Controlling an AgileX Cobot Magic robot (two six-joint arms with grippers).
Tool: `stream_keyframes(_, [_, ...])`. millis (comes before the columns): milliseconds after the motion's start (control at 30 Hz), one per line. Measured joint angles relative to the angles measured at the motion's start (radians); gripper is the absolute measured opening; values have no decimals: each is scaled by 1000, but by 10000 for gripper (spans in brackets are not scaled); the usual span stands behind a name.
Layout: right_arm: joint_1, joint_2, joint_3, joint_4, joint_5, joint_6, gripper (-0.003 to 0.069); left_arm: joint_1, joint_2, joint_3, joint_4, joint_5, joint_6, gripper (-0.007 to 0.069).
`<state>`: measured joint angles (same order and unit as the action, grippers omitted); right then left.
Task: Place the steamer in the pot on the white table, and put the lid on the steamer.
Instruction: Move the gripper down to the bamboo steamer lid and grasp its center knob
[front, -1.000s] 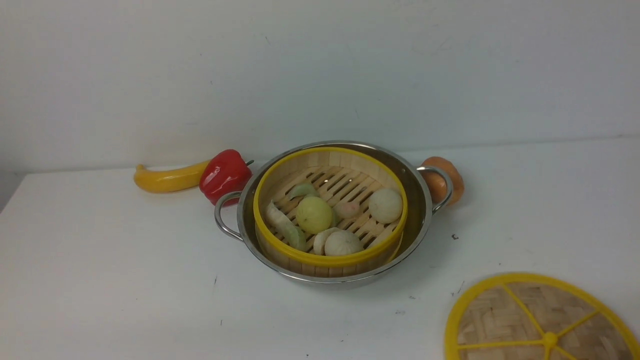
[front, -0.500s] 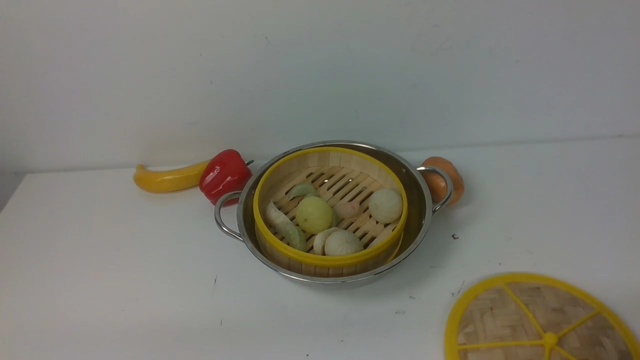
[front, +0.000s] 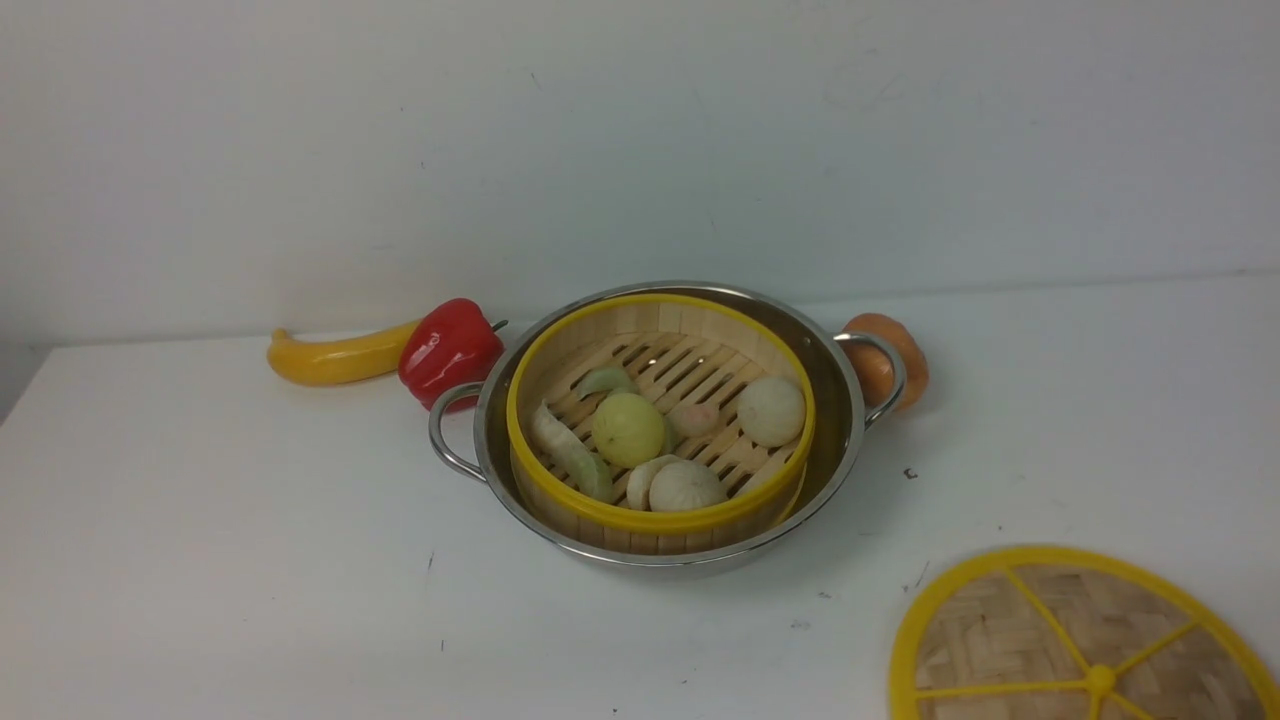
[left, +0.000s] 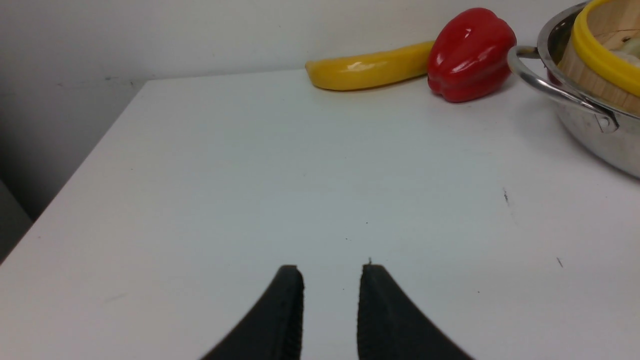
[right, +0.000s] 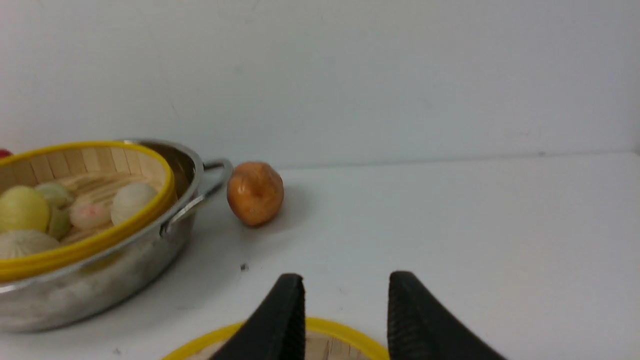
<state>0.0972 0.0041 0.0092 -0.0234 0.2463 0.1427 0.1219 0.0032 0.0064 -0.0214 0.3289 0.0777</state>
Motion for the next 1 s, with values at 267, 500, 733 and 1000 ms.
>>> stream_keyframes(267, [7, 65, -235, 178, 124, -26, 249, 0, 0, 0, 0, 0, 0, 157])
stream_keyframes(500, [36, 339, -626, 327, 713, -372, 249, 0, 0, 0, 0, 0, 0, 157])
stream_keyframes(733, [41, 575, -801, 413, 799, -490, 249, 0, 0, 0, 0, 0, 0, 157])
stream_keyframes(1000, [41, 778, -807, 603, 796, -560, 249, 0, 0, 0, 0, 0, 0, 157])
